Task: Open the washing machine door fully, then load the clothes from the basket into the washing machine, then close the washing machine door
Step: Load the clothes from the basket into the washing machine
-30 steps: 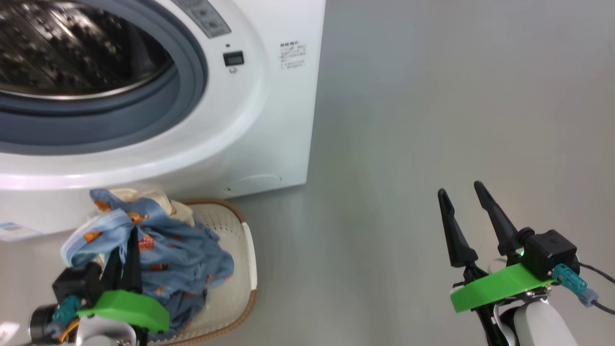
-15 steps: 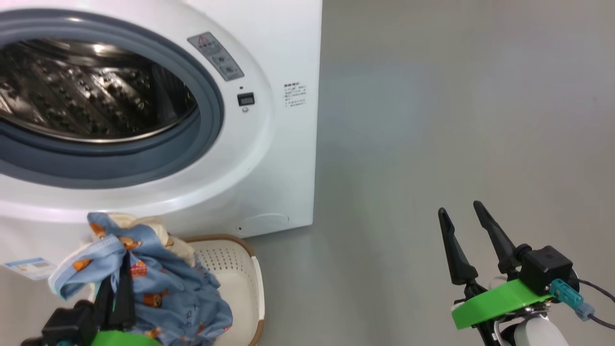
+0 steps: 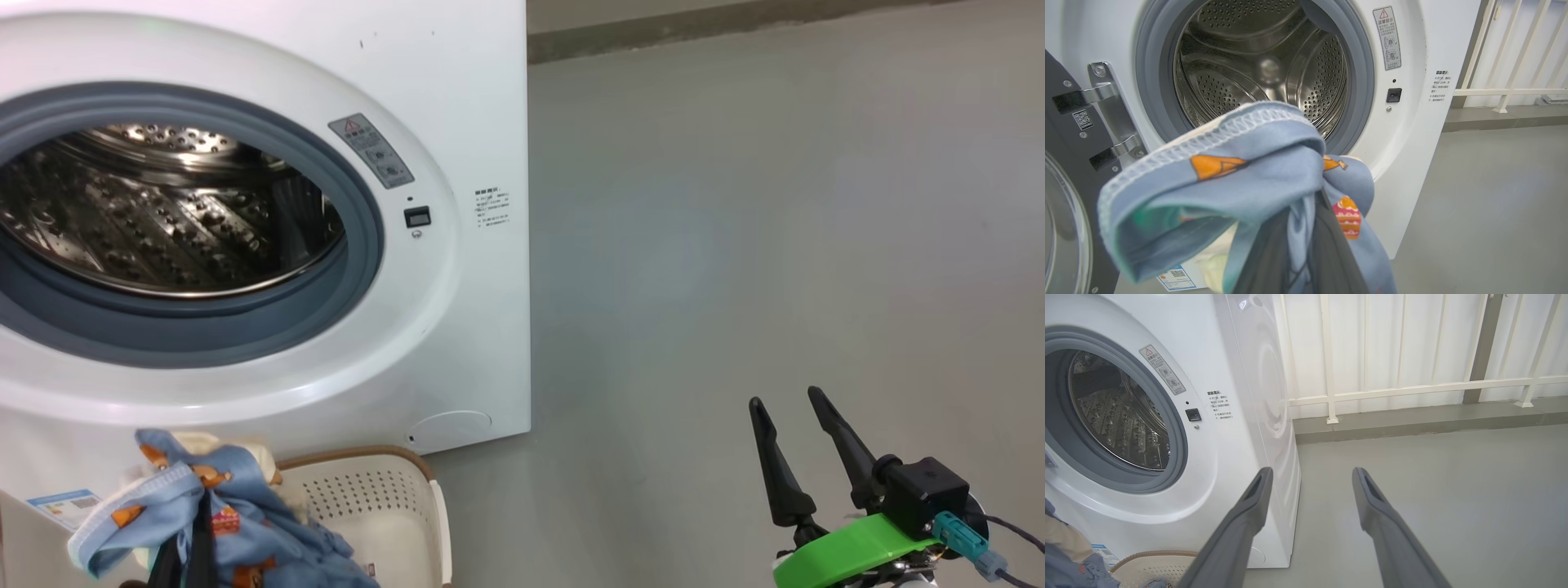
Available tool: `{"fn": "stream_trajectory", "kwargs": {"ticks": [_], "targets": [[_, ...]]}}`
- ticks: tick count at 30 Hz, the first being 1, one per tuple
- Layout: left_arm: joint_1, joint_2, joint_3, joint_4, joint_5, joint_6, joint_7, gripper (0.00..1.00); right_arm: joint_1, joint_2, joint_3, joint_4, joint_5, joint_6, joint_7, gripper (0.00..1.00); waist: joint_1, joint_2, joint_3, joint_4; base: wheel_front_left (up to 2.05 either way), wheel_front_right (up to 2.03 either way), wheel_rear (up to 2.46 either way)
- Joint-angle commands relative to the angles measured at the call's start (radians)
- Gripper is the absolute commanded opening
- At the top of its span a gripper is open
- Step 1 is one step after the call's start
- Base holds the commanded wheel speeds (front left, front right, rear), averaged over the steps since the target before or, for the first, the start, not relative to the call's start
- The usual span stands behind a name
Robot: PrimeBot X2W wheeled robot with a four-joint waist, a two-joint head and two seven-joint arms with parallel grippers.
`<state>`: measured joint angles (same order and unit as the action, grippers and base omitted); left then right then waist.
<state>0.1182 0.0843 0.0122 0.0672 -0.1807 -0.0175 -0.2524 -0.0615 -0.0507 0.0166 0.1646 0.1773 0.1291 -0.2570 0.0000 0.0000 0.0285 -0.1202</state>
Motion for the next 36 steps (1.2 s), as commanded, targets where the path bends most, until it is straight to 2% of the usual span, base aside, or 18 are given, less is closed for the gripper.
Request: {"fn": "stream_trajectory", "kwargs": {"ticks": [1,36], "targets": [[-0.014,0.007,0.039,-0.034,0.007,0.0,-0.009,0.0,-0.007,-0.001,0.019,-0.023,-0.012,0.002,-0.005,1.0,0.0,0.0,-0.012,0.001,0.0,0.0,0.0],[-0.008,-0.022,0.051,-0.015,0.005,-0.007,-0.009,0.0,0.018,-0.001,0.018,-0.037,-0.023,0.002,-0.005,1.0,0.0,0.0,-0.006,0.029,0.0,0.0,0.0]]}}
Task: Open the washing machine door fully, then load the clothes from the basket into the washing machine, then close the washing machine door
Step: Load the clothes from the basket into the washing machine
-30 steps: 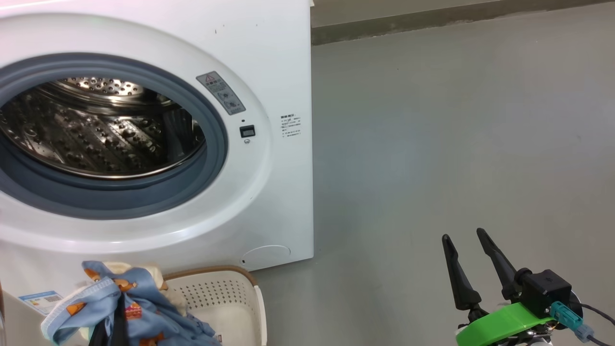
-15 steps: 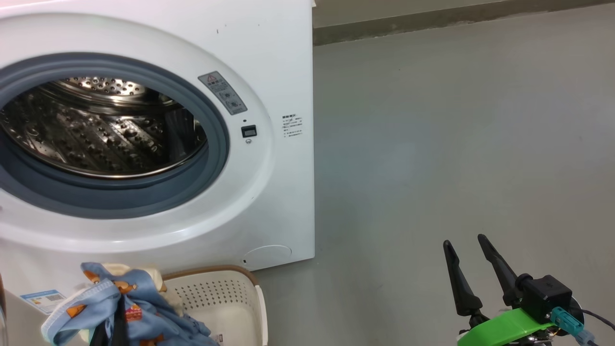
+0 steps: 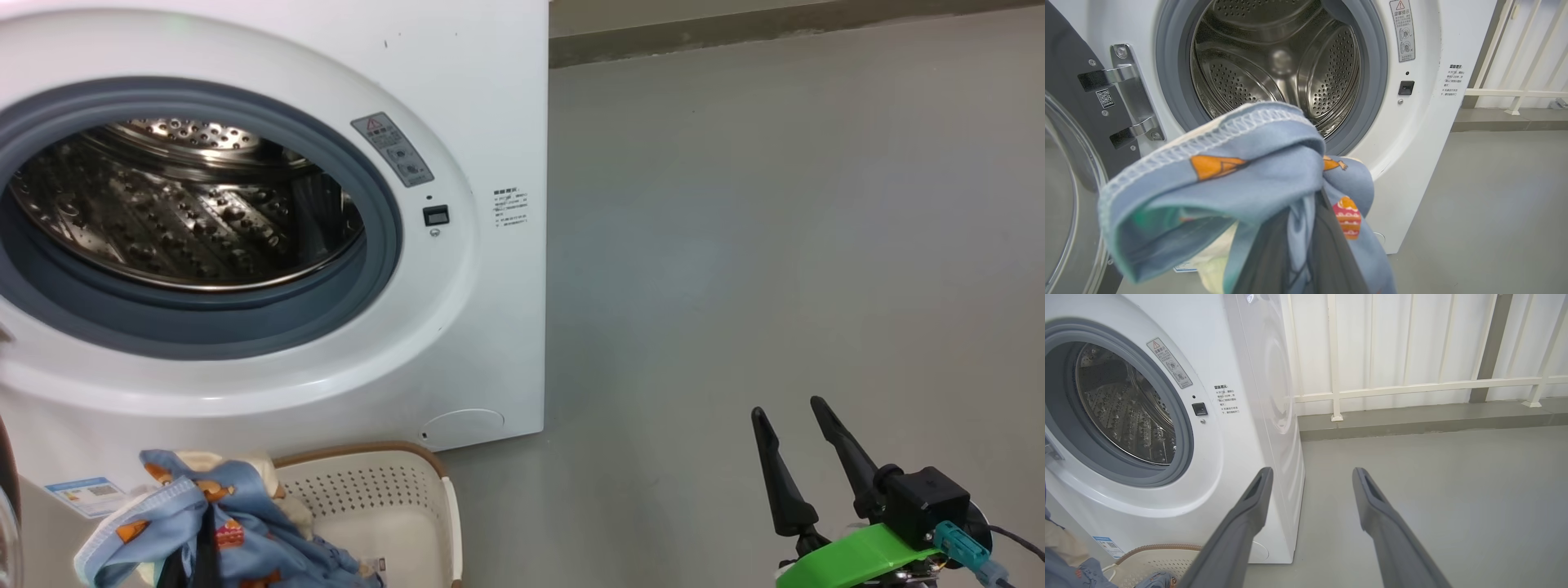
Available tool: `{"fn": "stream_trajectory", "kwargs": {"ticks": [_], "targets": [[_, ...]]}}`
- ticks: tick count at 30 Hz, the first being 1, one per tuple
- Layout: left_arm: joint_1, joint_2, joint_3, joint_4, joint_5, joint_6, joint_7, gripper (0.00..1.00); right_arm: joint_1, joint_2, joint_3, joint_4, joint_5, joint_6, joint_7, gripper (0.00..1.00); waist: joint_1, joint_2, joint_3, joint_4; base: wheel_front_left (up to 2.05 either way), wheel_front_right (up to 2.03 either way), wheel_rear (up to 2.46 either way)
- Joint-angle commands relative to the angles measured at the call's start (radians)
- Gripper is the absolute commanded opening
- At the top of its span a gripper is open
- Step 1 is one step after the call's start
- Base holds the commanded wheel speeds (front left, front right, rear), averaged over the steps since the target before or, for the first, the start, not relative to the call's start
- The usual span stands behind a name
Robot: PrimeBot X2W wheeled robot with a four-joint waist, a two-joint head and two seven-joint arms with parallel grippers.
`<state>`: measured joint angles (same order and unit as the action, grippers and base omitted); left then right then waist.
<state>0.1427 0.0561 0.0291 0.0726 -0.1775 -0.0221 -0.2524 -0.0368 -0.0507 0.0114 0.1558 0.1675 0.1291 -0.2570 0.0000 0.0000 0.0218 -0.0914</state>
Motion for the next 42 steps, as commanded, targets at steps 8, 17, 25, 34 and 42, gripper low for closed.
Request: {"fn": "stream_trajectory", "kwargs": {"ticks": [8,17,25,34,42], "targets": [[-0.04,0.001,0.031,-0.016,-0.001,-0.001,-0.009,0.0,-0.013,-0.002,0.025,-0.032,-0.02,0.002,-0.005,1.0,0.0,0.0,0.012,0.016,0.0,0.0,0.0],[-0.044,-0.002,0.029,-0.011,0.0,-0.002,-0.009,0.0,-0.015,-0.002,0.027,-0.034,-0.024,0.002,-0.005,1.0,0.0,0.0,0.018,0.028,0.0,0.0,0.0],[-0.055,-0.003,0.03,-0.008,0.002,-0.003,-0.009,0.0,-0.018,-0.002,0.027,-0.036,-0.022,0.002,-0.005,1.0,0.0,0.0,0.029,0.036,0.0,0.0,0.0],[-0.098,-0.005,0.008,0.005,0.0,0.001,-0.009,0.0,-0.021,-0.002,0.029,-0.038,-0.02,0.002,-0.005,1.0,0.0,0.0,0.049,0.049,0.0,0.0,0.0],[-0.164,-0.005,-0.017,0.016,-0.003,-0.001,-0.009,0.0,-0.031,-0.002,0.034,-0.044,-0.02,0.002,-0.005,1.0,0.0,0.0,0.083,0.063,0.0,0.0,0.0]]}}
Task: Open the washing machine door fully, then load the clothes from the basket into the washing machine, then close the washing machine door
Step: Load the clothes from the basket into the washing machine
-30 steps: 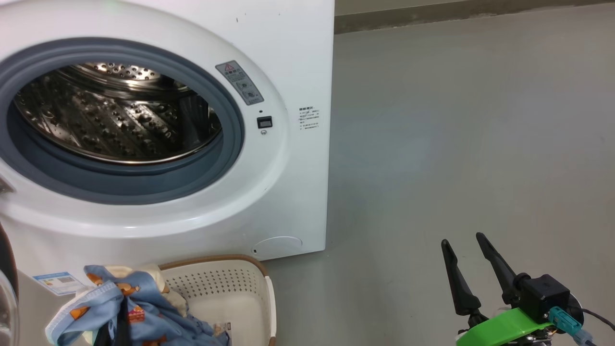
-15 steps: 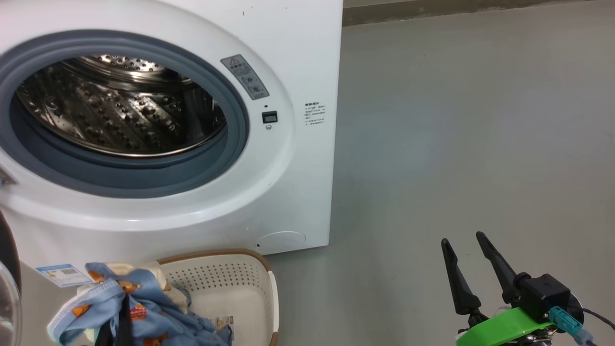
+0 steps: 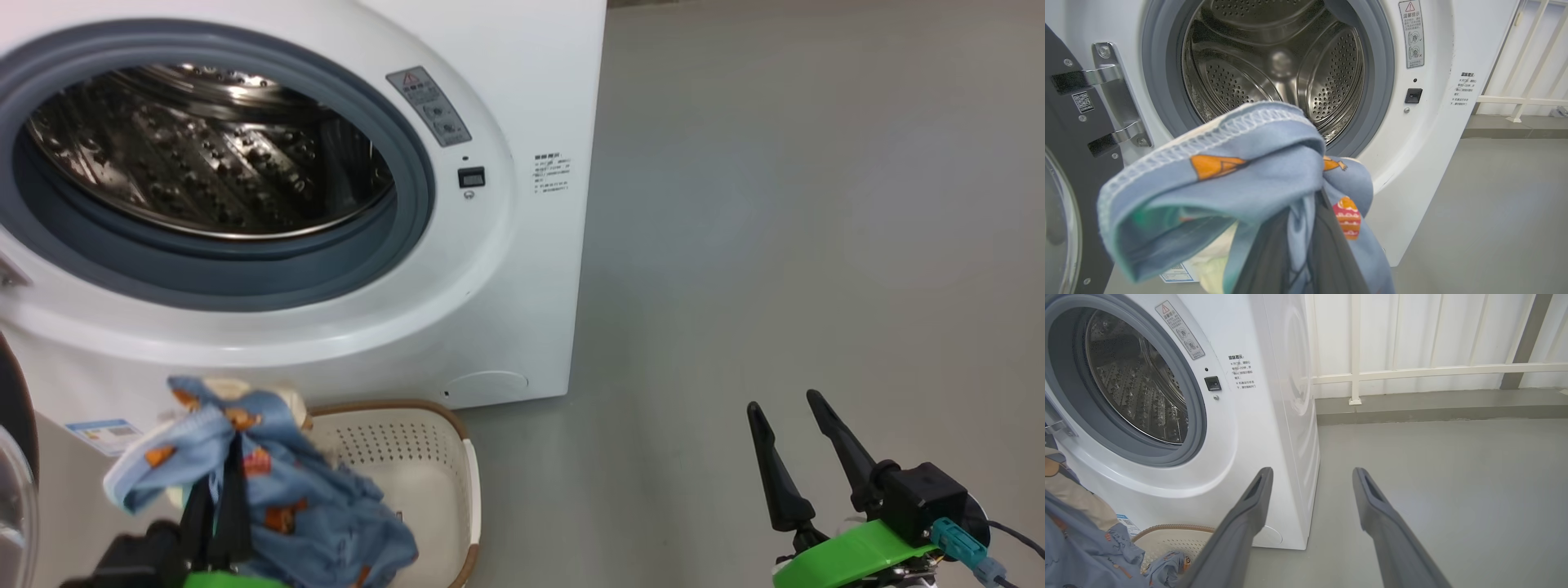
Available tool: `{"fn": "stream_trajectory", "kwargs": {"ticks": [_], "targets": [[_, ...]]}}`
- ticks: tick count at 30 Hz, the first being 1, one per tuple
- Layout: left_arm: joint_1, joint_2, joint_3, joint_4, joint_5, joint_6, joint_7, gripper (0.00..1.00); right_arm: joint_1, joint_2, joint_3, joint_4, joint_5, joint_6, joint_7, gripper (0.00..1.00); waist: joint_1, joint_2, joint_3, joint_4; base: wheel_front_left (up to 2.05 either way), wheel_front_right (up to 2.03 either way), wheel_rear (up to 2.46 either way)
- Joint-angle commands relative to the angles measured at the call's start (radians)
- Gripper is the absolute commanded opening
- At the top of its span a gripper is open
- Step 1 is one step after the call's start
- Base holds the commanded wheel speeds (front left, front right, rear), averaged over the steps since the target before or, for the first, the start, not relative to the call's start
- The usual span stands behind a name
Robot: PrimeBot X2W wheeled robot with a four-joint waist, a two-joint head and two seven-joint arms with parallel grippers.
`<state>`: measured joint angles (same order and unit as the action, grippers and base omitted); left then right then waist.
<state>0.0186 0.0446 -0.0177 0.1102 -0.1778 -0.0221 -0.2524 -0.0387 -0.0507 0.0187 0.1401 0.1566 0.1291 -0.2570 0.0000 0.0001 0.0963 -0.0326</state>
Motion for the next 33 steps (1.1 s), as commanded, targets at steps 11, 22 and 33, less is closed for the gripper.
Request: {"fn": "stream_trajectory", "kwargs": {"ticks": [11,22,33], "targets": [[-0.259,0.022,0.028,0.026,0.024,-0.032,-0.009,0.0,-0.081,-0.002,0.053,-0.038,-0.003,0.002,-0.005,1.0,0.0,-0.0001,0.106,-0.012,0.0,0.0,0.0],[-0.55,0.059,0.045,0.151,0.024,-0.05,-0.009,0.0,-0.136,-0.004,0.066,-0.055,0.0,0.002,-0.005,1.0,0.0,-0.0001,0.268,-0.03,0.0,0.0,0.0],[-0.866,0.128,0.056,0.302,0.028,-0.052,-0.003,0.0,-0.212,-0.005,0.068,-0.089,0.007,0.002,-0.005,1.0,0.0,-0.0001,0.458,-0.064,0.0,0.0,0.0]]}}
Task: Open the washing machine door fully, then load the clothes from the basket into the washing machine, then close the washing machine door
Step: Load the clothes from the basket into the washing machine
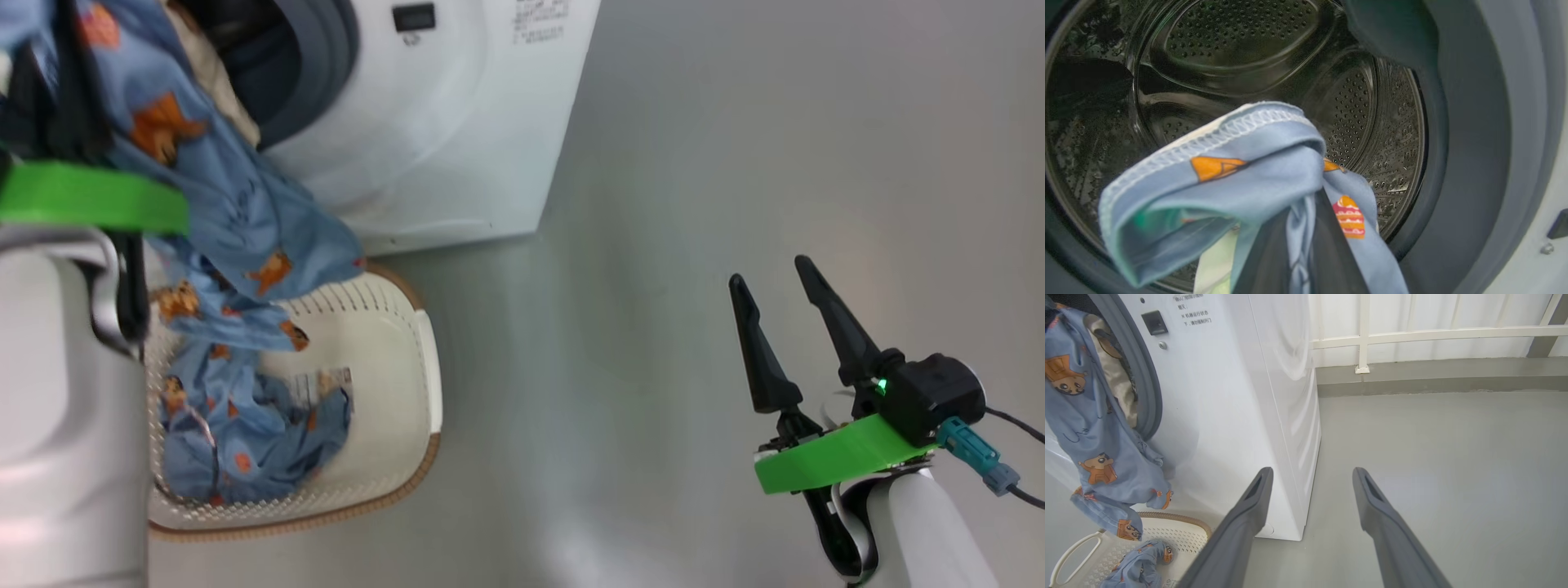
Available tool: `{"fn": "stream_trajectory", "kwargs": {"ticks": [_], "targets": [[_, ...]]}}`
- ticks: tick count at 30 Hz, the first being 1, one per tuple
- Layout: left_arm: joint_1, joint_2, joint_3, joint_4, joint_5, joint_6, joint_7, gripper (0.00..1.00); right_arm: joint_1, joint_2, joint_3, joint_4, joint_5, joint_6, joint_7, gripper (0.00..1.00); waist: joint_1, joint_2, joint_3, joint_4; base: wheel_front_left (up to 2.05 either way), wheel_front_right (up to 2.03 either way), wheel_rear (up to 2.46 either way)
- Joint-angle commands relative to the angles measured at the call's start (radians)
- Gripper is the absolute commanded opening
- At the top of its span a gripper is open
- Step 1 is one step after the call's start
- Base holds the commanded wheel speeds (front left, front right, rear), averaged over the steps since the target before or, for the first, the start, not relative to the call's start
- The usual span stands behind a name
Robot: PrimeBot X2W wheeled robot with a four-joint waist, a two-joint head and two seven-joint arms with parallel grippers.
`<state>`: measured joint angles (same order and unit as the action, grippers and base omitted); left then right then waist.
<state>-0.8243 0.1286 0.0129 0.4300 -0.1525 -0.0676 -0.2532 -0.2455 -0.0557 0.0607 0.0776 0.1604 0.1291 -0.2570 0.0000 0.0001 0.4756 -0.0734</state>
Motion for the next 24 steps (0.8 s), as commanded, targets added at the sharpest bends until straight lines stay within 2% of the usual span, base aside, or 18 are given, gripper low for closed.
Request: {"fn": "stream_trajectory", "kwargs": {"ticks": [1,9,20,24], "targets": [[-0.048,0.05,0.025,0.002,0.004,-0.006,0.001,0.0,-0.008,0.0,0.026,-0.029,0.004,0.002,-0.005,1.0,0.0,-0.0001,0.093,-0.026,0.0,0.0,0.0],[-0.208,0.096,0.029,0.132,0.003,-0.004,0.033,0.0,-0.033,0.002,0.035,-0.039,0.013,0.002,-0.005,1.0,0.0,-0.0001,0.184,-0.054,0.0,0.0,0.0],[-0.437,0.171,0.034,0.296,-0.044,-0.032,0.188,0.0,-0.047,0.005,0.04,-0.049,0.042,0.002,-0.005,1.0,0.0,-0.0001,0.305,-0.105,0.0,0.0,0.0],[-0.51,0.18,0.016,0.335,-0.067,-0.047,0.221,0.0,-0.05,0.005,0.039,-0.057,0.054,0.002,-0.005,1.0,0.0,-0.0001,0.343,-0.11,0.0,0.0,0.0]]}}
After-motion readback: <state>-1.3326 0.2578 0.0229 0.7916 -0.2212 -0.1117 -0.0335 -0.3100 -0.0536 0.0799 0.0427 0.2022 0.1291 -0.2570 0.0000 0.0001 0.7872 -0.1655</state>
